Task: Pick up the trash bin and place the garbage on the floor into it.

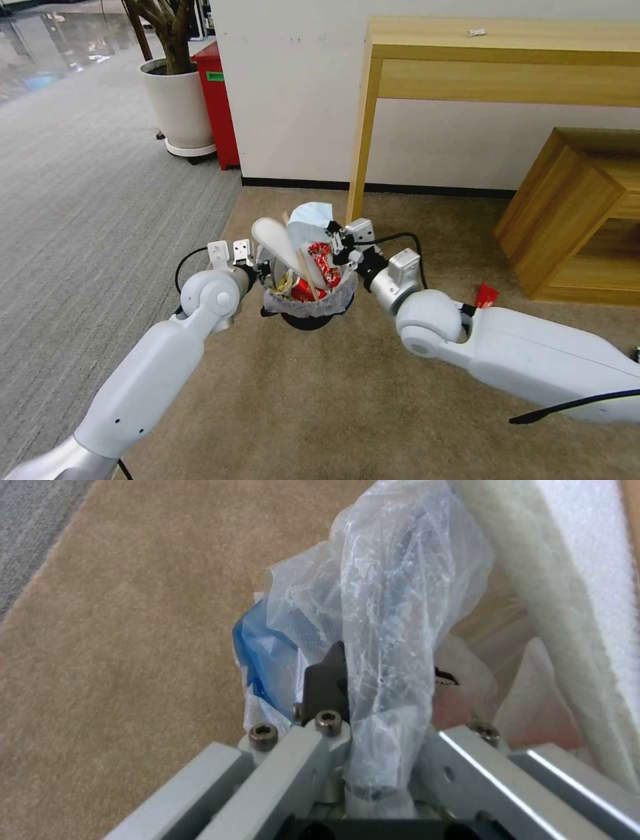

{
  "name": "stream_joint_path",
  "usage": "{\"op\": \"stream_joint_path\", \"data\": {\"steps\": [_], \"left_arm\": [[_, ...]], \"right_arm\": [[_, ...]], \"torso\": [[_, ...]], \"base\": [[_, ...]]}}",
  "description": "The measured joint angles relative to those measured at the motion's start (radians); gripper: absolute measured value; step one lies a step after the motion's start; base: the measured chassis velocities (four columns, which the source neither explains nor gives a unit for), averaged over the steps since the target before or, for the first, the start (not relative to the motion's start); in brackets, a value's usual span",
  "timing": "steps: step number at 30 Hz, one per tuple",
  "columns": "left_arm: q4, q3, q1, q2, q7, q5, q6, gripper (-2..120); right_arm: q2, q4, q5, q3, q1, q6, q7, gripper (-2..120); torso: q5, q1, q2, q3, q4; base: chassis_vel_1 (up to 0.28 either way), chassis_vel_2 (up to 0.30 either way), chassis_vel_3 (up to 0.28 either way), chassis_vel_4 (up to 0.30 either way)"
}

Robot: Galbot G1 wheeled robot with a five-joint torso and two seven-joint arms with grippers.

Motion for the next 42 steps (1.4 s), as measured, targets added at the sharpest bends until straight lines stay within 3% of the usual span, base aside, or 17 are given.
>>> {"op": "stream_joint_path", "data": {"steps": [12, 28, 38, 42], "left_arm": [[-0.049, 0.006, -0.012, 0.010, -0.006, -0.018, 0.000, 0], [-0.181, -0.021, 0.050, 0.038, -0.015, -0.034, 0.007, 0], [-0.166, -0.030, 0.084, 0.037, -0.003, -0.015, 0.008, 0], [-0.121, -0.029, 0.085, 0.029, 0.014, -0.001, 0.008, 0]], "right_arm": [[0.039, -0.044, 0.017, -0.027, -0.025, -0.006, 0.011, 0], [0.081, -0.141, 0.028, -0.026, -0.100, -0.018, 0.043, 0], [0.090, -0.128, 0.039, -0.016, -0.109, -0.029, 0.061, 0], [0.087, -0.103, 0.053, -0.015, -0.107, -0.043, 0.061, 12]], "torso": [[0.0000, 0.000, 0.000, 0.000, 0.0001], [0.0001, 0.000, 0.000, 0.000, 0.0000], [-0.0001, 0.000, 0.000, 0.000, 0.0002], [0.0000, 0.000, 0.000, 0.000, 0.0001]], "base": [[0.000, 0.000, 0.000, 0.000], [0.000, 0.000, 0.000, 0.000], [0.000, 0.000, 0.000, 0.000], [0.000, 0.000, 0.000, 0.000]]}}
